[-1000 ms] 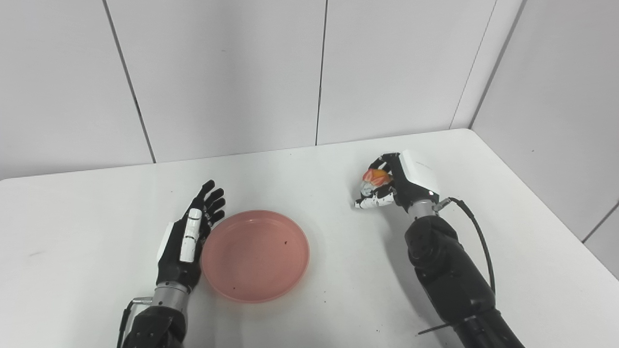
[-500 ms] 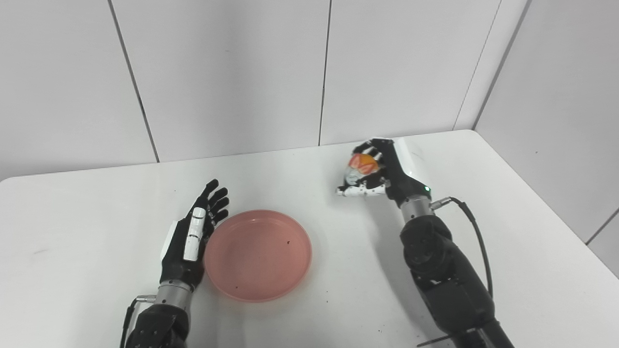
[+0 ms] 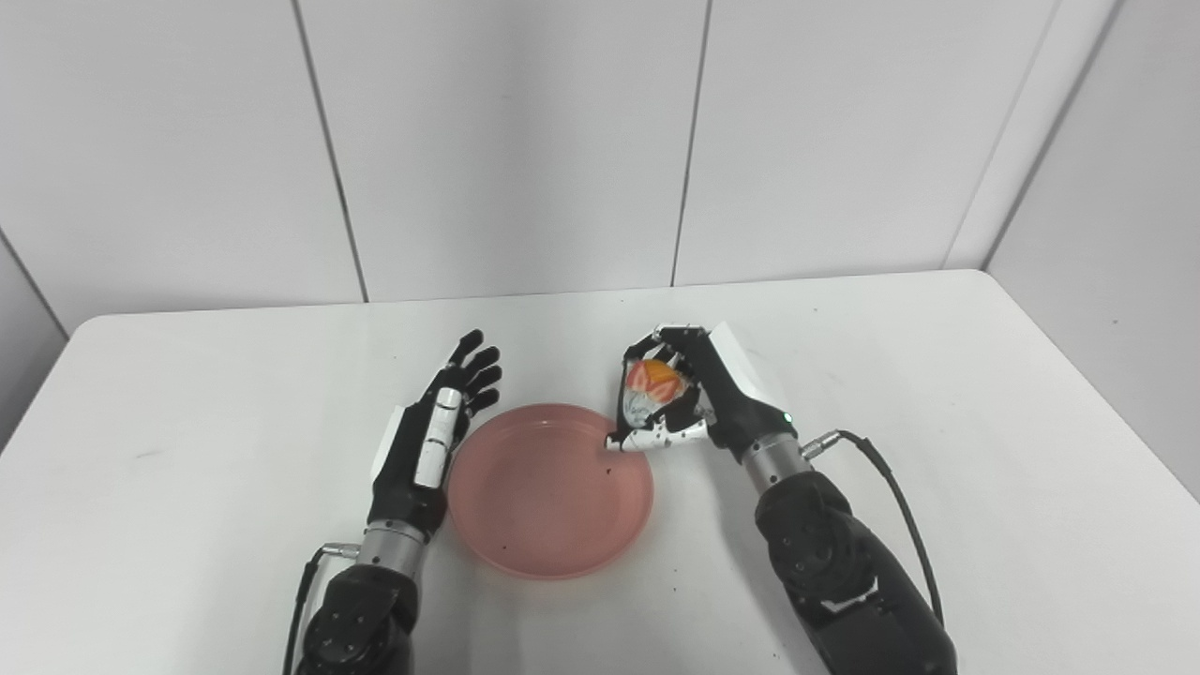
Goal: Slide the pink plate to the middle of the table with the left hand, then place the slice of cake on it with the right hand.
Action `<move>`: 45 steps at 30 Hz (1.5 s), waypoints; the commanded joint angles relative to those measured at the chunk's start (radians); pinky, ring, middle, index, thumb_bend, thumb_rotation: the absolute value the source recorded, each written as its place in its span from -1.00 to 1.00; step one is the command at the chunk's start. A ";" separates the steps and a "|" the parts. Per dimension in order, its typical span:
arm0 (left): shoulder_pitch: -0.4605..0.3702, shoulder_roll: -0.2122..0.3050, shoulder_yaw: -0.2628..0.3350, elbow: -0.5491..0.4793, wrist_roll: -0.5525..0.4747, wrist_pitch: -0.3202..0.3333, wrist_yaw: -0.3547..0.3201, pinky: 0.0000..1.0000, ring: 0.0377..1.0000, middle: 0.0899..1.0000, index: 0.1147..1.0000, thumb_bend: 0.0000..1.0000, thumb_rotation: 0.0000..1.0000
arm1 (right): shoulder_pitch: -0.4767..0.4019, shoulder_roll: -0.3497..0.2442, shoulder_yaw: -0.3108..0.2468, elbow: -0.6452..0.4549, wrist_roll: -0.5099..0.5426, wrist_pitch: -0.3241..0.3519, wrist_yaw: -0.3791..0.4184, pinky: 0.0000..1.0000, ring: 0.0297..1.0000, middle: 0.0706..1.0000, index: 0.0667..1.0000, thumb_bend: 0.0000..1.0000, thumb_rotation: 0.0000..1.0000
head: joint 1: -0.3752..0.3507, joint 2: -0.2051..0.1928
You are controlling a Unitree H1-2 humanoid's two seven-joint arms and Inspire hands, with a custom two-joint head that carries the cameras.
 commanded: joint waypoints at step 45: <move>0.076 -0.029 -0.015 0.089 0.026 -0.036 0.042 0.76 0.82 0.82 0.80 0.28 1.00 | 0.008 0.004 0.094 0.108 -0.072 -0.264 0.052 0.93 1.00 1.00 1.00 0.53 0.61 | 0.050 0.022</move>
